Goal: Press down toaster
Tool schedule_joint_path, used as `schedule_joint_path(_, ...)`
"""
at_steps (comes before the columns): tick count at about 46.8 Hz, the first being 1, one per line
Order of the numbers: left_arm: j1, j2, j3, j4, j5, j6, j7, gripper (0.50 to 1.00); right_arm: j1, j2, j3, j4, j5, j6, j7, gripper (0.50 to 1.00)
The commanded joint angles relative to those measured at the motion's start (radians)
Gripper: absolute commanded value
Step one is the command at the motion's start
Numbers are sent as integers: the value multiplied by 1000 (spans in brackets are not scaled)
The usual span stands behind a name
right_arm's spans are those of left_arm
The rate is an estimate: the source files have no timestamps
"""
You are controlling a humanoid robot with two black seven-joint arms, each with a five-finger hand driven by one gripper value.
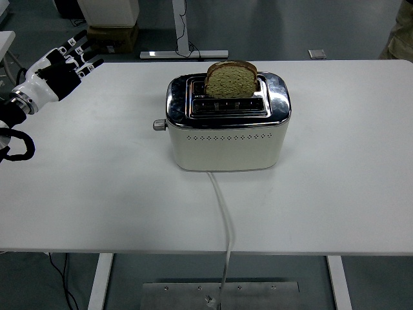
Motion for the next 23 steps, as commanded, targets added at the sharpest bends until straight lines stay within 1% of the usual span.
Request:
schedule_joint_path(1,0,-2,1,0,0,0,-1,1000,0,0,-1,1,0,0,0,1000)
schedule_joint_path(23,1,-2,-3,0,-3,0,-8,1000,0,0,-1,1,0,0,0,998)
